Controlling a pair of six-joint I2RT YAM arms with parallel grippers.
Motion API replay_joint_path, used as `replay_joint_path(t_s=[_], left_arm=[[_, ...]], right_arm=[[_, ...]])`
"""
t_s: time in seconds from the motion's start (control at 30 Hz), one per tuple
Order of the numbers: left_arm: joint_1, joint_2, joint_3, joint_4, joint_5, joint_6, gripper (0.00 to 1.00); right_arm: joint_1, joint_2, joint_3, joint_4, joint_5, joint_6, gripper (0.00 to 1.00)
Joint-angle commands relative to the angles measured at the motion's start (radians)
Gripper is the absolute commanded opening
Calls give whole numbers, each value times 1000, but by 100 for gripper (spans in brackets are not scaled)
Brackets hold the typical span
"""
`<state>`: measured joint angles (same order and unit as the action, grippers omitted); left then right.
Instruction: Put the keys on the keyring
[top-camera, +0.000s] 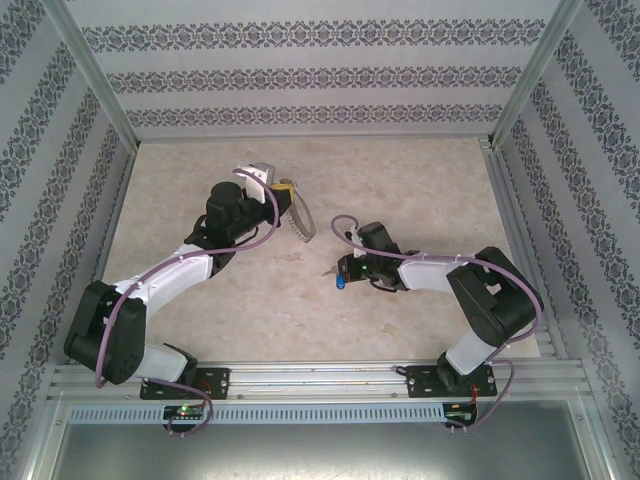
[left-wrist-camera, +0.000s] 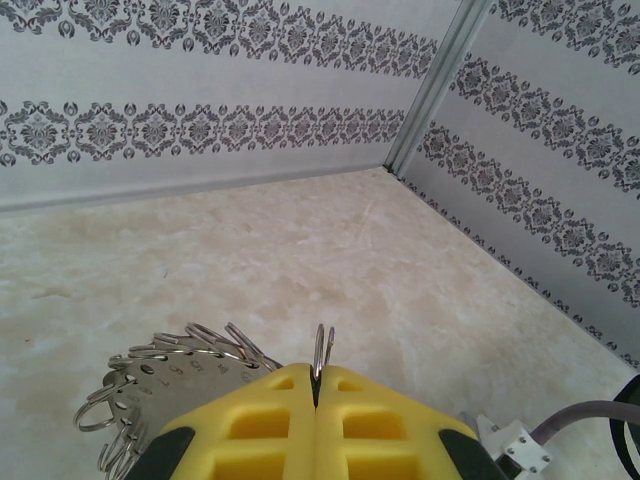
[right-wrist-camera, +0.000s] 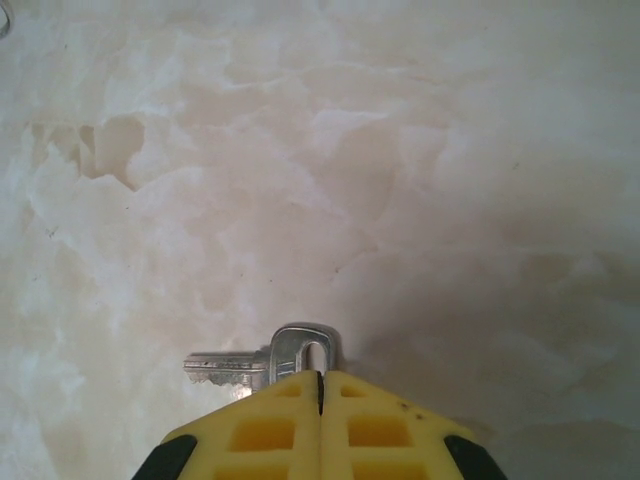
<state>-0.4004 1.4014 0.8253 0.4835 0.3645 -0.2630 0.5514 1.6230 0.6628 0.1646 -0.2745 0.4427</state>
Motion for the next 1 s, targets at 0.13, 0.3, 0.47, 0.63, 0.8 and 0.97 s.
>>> replay_joint_path(t_s=[0.13, 0.3, 0.47, 0.63, 0.8, 0.97], left_arm=[[-12, 22, 65, 43, 71, -5, 0], [-13, 45, 89, 30, 137, 2, 0], [-13, 73, 118, 6, 217, 16, 0], [-20, 97, 144, -10, 273, 51, 0], [-40, 114, 167, -27, 310, 144, 0], [-64, 133, 189, -60, 351, 238, 0]], right_arm=[[-65, -181, -21, -9, -1, -24, 0], [-101, -305, -37, 26, -26, -45, 0], [-140, -404, -52, 94, -59, -59, 0], [-174, -468, -51, 140, -65, -43, 0], [-190, -474, -40, 185, -60, -30, 0], [-199, -460, -35, 246, -70, -19, 0]])
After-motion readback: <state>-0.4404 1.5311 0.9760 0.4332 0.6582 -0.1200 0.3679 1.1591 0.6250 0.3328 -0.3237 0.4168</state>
